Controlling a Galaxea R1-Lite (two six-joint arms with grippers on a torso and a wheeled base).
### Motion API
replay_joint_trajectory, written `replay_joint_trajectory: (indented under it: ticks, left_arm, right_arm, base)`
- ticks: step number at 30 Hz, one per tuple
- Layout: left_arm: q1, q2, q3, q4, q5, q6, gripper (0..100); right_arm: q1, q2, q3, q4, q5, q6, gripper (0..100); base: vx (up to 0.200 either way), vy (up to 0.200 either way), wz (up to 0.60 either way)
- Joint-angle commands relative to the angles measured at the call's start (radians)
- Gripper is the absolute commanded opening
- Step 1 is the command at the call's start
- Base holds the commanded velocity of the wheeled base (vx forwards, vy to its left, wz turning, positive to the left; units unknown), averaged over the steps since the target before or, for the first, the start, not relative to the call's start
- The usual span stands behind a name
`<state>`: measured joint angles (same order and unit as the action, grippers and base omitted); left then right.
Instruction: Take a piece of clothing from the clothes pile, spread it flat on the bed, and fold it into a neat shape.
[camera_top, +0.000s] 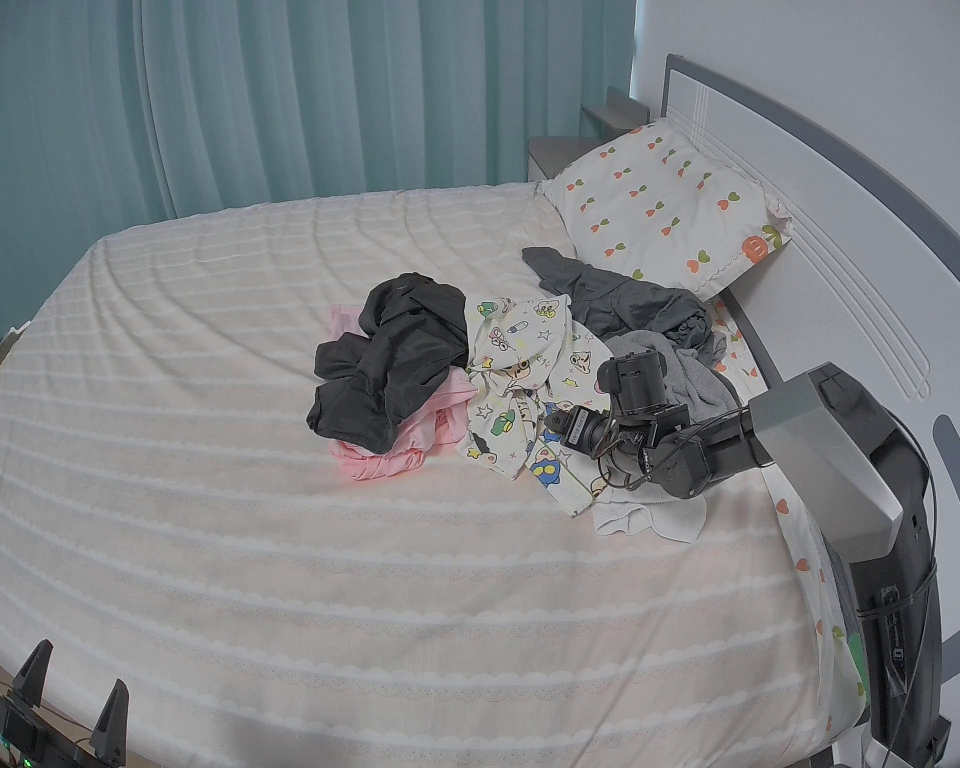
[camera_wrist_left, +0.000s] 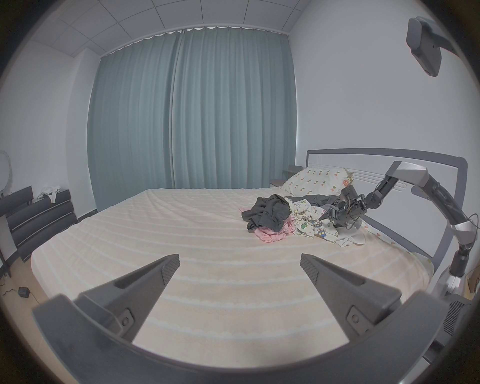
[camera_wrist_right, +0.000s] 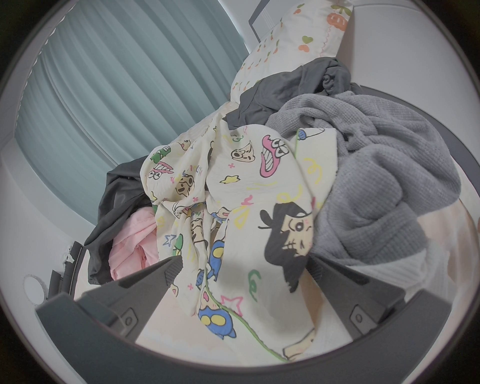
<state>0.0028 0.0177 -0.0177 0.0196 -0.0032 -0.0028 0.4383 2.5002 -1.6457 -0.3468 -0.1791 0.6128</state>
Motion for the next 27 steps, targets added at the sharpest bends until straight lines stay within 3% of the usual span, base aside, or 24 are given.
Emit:
replay_joint_trajectory:
  ticks: [1, 8, 9, 18, 25, 27]
  left_arm:
    - [0.000, -0.005, 0.013, 0.000, 0.000, 0.000, 100]
    - [0.000, -0.005, 0.013, 0.000, 0.000, 0.000, 100]
    - [-0.001, -0.005, 0.013, 0.000, 0.000, 0.000, 100]
    - [0.000, -0.005, 0.013, 0.000, 0.000, 0.000, 100]
    - [0.000, -0.005, 0.013, 0.000, 0.000, 0.000, 100]
    - [0.000, -0.005, 0.013, 0.000, 0.000, 0.000, 100]
  right_arm:
    - [0.014, 0.069, -0.097, 0.012, -0.017, -0.021, 100]
    - [0.039, 0.123, -0.235, 0.111, -0.036, -0.038, 100]
    - [0.039, 0.123, -0.249, 0.134, -0.036, -0.039, 0]
    - [0.036, 0.123, -0.253, 0.201, -0.043, -0.048, 0]
    - [0.042, -0.018, -0.089, 0.172, -0.023, 0.055, 0]
    - [0.051, -0.130, 0.049, 0.117, 0.029, 0.114, 0]
  base:
    - [0.000, 0.000, 0.00]
    - [0.000, 0.000, 0.00]
    - [0.000, 0.000, 0.00]
    - [0.000, 0.000, 0.00]
    - [0.000, 0.000, 0.00]
    - [0.000, 0.000, 0.00]
